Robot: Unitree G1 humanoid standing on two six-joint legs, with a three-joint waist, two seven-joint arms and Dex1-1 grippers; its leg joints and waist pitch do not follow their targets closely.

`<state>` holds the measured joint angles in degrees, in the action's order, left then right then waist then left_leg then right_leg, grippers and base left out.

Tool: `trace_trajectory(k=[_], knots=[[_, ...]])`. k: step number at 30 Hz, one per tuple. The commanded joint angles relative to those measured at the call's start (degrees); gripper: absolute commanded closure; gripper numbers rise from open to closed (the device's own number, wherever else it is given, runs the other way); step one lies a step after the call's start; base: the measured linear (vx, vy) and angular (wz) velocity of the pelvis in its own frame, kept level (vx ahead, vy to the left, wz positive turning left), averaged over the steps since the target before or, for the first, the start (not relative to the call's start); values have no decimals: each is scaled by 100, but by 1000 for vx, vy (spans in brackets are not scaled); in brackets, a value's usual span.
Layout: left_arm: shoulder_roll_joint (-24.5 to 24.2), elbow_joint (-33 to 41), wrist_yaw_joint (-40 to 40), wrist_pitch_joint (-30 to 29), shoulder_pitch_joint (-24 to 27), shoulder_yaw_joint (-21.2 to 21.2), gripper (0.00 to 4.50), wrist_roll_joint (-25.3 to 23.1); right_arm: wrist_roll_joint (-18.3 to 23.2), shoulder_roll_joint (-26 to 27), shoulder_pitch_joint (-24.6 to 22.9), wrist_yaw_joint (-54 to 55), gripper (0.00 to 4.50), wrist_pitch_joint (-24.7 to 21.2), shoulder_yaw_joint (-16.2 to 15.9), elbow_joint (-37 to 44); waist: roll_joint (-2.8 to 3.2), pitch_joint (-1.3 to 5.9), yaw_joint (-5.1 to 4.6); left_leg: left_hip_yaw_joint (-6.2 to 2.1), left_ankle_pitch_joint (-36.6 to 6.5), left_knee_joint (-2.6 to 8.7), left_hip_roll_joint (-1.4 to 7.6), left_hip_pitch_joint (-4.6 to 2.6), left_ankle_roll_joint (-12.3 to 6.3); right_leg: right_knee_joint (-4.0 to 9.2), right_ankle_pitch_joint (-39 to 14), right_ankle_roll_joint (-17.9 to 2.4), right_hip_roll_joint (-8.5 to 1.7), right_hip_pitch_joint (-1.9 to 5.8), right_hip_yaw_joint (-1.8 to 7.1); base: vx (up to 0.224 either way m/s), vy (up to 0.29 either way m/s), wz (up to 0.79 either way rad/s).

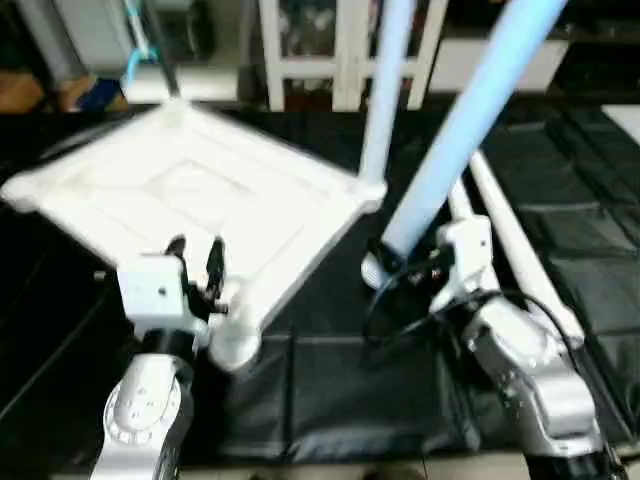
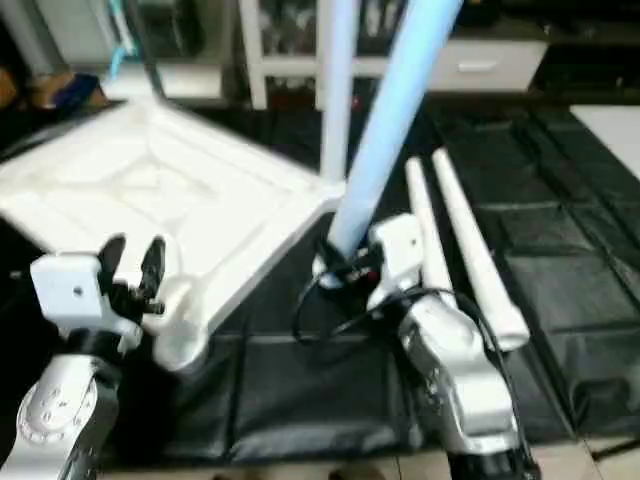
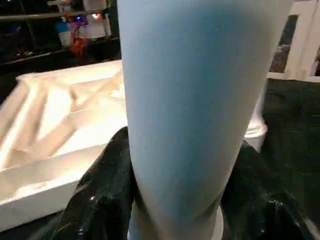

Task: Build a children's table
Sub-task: Move to table

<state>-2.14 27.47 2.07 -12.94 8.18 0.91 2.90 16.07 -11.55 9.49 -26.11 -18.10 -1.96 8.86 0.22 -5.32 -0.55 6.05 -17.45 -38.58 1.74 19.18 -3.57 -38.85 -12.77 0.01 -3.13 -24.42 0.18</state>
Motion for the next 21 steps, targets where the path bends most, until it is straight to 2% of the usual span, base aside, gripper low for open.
trace_trajectory(k=[1,2,3,4,5,6,7,8,9,10,11,12,13,15,16,20,21], knots=[[-103,34,80,-74,50,-59,208,62,45,16,40,-2,262,48,22,119,-185,334,175,-281,643,28,350,364,-352,686,1385,-275,-992,851,729,133,-67,2],[-126,40,105,-62,80,-98,208,97,46,6,41,-10,262,59,16,121,-185,334,175,-281,643,28,350,364,-352,686,1385,-275,-992,851,729,129,-51,-6],[-212,45,120,-12,125,-209,208,92,59,-15,47,-17,262,79,-9,131,-53,324,171,-256,1703,305,396,339,262,464,3763,-267,-538,734,295,80,-38,-1],[-234,50,134,-73,142,-289,208,132,65,-21,48,-25,262,79,-11,143,83,353,170,-239,1855,474,553,344,341,438,3949,-374,-315,636,136,80,-38,-1],[-252,55,141,-121,155,-384,208,183,73,-24,49,-32,262,75,-8,157,144,370,139,-292,1705,521,702,350,352,382,3623,-518,-300,654,123,0,0,0],[-257,57,143,-136,159,-415,208,199,76,-25,50,-35,262,73,-6,162,231,398,97,-389,1395,560,956,234,419,401,2607,-937,-314,590,71,0,0,0],[-275,72,152,-175,169,-534,208,281,83,-22,51,-46,262,63,5,178,260,394,80,-402,1115,590,1043,178,376,480,1815,-1292,-360,570,67,0,0,0],[-275,72,152,-175,169,-534,208,281,83,-22,51,-46,262,63,5,178,260,394,80,-402,1115,590,1043,178,376,480,1815,-1292,-360,570,67,-1,52,5],[-426,121,289,-205,193,-790,208,468,95,-24,67,-78,262,57,17,175,251,311,94,-328,384,659,1060,152,258,610,910,-1589,-402,507,85,-46,55,9],[-525,148,425,-187,222,-911,208,617,97,-30,73,-94,262,56,12,171,225,261,93,-267,-339,725,1060,155,258,683,183,-1640,-423,493,105,-46,55,9],[-617,171,548,-186,261,-982,208,712,100,-38,69,-110,262,50,1,175,225,227,98,-251,-712,758,1069,143,282,717,-219,-1632,-447,477,121,-57,41,8],[-799,180,738,-196,350,-1060,208,770,100,-60,50,-148,262,40,-30,194,220,159,91,-211,-1477,810,1066,113,419,784,-1158,-1504,-459,420,132,-57,25,8],[-854,177,789,-200,379,-1076,208,774,99,-67,42,-161,262,38,-41,201,199,144,85,-177,-1936,823,1050,60,578,849,-1868,-1277,-466,359,147,-57,25,8],[-1219,72,1065,-311,594,-1186,208,715,85,-133,-8,-254,262,35,-115,236,184,149,82,-146,-1993,843,1036,59,657,881,-2221,-1035,-486,329,170,0,0,0],[-1301,19,1107,-365,651,-1235,208,675,76,-150,-15,-272,262,45,-124,233,193,158,80,-143,-1898,867,1047,84,660,879,-2182,-964,-487,335,176,0,0,0],[-1638,-82,1333,-594,927,-1274,208,549,84,-162,20,-266,262,51,-72,187,198,174,85,-115,-1693,869,1052,91,623,873,-1967,-959,-497,307,209,0,0,0],[-1745,-96,1454,-716,1022,-1201,208,583,79,-165,26,-271,262,51,-70,178,203,178,78,-120,-1589,874,1052,123,598,857,-1843,-991,-500,333,209,0,0,0]])
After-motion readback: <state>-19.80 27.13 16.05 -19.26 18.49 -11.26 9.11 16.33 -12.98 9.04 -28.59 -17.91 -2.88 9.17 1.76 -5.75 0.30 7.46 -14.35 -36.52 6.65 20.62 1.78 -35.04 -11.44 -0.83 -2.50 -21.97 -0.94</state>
